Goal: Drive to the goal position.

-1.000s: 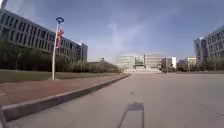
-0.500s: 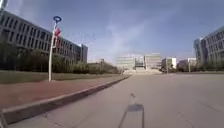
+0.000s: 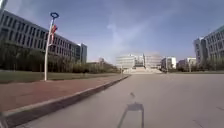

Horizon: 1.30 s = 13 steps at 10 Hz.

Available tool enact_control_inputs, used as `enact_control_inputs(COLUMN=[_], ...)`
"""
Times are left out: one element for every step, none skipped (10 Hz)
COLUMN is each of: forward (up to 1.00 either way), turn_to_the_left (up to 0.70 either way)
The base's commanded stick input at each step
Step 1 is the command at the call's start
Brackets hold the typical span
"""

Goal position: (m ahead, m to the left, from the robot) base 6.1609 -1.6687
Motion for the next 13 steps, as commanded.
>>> enact_control_inputs(forward=[0.7, 0.7, 0.7, 0.7, 0.7, 0.7, 0.7, 0.7, 0.7, 0.7, 0.7, 0.7, 0.7], turn_to_the_left=[0.0, 0.0, 0.0, 0.0, 0.0, 0.0, 0.0, 0.0, 0.0, 0.0, 0.0, 0.0, 0.0])
